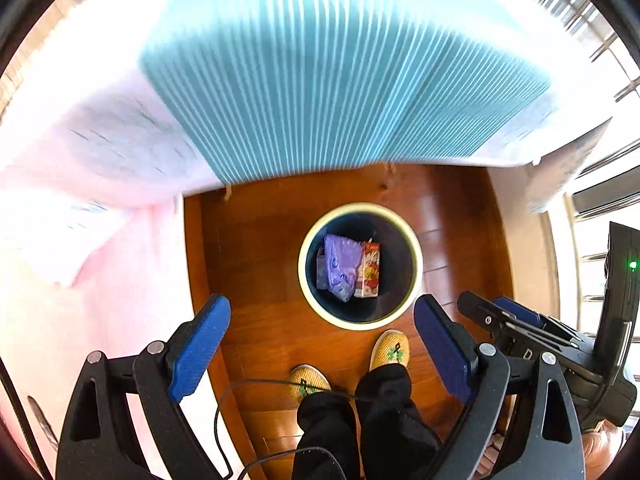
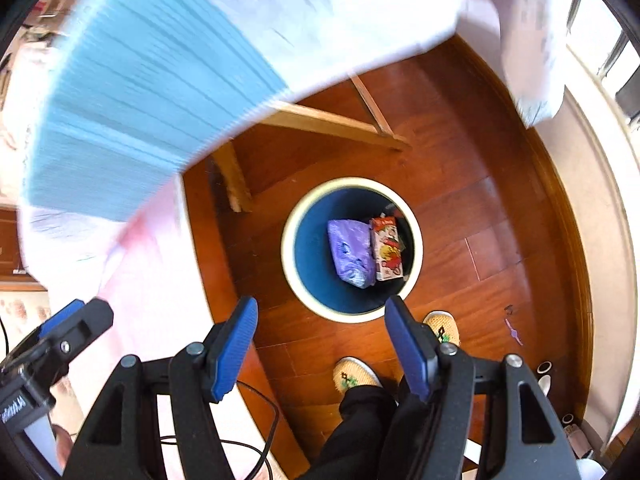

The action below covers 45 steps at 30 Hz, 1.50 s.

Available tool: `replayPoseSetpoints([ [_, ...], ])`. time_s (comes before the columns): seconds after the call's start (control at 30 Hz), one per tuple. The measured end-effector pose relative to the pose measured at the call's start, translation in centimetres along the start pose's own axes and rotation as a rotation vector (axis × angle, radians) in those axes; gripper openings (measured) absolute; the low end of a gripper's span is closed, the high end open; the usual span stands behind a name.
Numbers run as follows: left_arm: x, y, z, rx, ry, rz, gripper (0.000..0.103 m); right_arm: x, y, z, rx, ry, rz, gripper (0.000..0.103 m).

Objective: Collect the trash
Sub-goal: 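Raise both open tools back toward the table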

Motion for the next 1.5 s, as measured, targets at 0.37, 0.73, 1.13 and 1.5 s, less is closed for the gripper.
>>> replayPoseSetpoints([
  [0.37,5.4,-2.5,16.5,-0.228,0.031,-0.002,0.092,11.5,-0.5,13.5,-0.149,-0.049,0.156,0.066],
  [0.73,9.0,-6.0,27.1,-0.462,0.05,0.012,0.092,18.5,-1.8,20.6,-0.302,-0.035,0.303,0.066],
  [1.13,7.2,-12.9,31.1,-0.568,0.066,0.002,0.092,21.5,-9.2,24.0,-0.436,0.107,0.475,0.066],
  [1.5,0.9,-26.1,24.3,-0.437,0.059,0.07,0.092,17.3,-24.3,20.6,-0.396,0.193,0.684,0.066],
])
Point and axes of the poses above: each gripper's, at about its wrist camera, not at the fingertips, and z roughly against the way its jaws point, x to its left, y to its underside, the point moved 4 cm from there along -z, roughly the way its jaws point, and after that the axes turned 14 degrees about -y, right-handed, at the moved point
